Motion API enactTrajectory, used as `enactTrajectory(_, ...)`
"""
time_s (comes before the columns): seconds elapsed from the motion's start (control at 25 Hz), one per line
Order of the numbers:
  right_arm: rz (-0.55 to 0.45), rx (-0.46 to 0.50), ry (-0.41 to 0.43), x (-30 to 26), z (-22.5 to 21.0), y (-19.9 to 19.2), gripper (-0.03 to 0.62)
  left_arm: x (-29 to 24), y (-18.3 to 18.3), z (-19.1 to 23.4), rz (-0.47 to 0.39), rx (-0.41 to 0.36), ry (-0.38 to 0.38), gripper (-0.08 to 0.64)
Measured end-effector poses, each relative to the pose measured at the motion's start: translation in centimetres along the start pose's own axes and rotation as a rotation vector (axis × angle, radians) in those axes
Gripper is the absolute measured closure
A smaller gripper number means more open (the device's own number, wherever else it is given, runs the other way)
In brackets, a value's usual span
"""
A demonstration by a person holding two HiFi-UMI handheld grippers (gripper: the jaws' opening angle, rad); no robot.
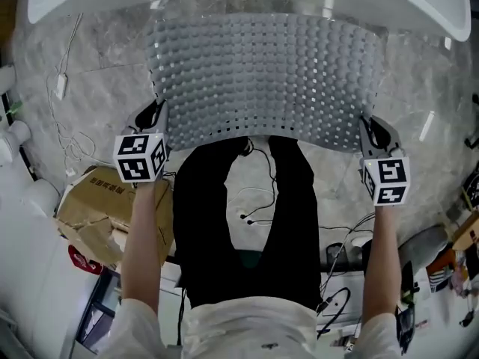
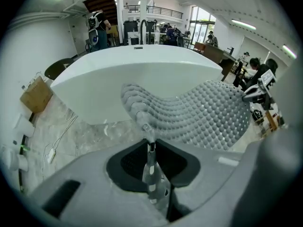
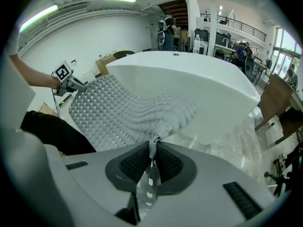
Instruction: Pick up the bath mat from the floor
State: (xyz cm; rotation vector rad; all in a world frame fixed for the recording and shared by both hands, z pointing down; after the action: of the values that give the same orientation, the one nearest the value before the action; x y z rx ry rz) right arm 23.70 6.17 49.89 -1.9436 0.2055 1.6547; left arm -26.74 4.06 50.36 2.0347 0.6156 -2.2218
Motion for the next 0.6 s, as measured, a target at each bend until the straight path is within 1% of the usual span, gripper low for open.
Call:
enactTrajectory(0.16,-0.034,0.006,-0.006,5.3,0.6,0.8,0.552,5.1,0.7,-1.2,-0.025,0.033,0.012,0.502)
enactTrajectory(0.32,-0.112,-0.008,-0.039,11.3,0.6,2.7,0.552,11.1,2.2,-1.6,-0.086,0.047,0.015,0.502)
enactTrajectory(0.4,-0.139,-0.024,-0.054,14.3,1.2,2.5,0.554,14.5,2.3,-1.7,-0.112,0.068,-0.004,0.502)
enactTrajectory(0.48,-0.166,-0.04,-0.062,17.4,1.6,2.1,0.552,17.7,1.9,-2.0,-0.139,0.113,-0.037,0.502)
enactTrajectory(0.6,-0.206,-0.053,-0.082,21.7,1.6,1.8,0.552,21.9,1.7,-2.5,-0.174,0.143,-0.036,0.502)
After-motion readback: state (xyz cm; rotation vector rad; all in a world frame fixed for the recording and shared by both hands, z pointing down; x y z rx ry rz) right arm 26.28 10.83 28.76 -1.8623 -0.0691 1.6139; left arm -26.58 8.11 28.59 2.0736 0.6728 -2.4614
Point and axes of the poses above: the fingertips, and each gripper's own axes: x backward along the fingers, z to its left, y out of its top, the point moved 10 cm from there along x, backward along the fingers, and after that the axes turned 10 degrees about z, right-handed, at the moved point
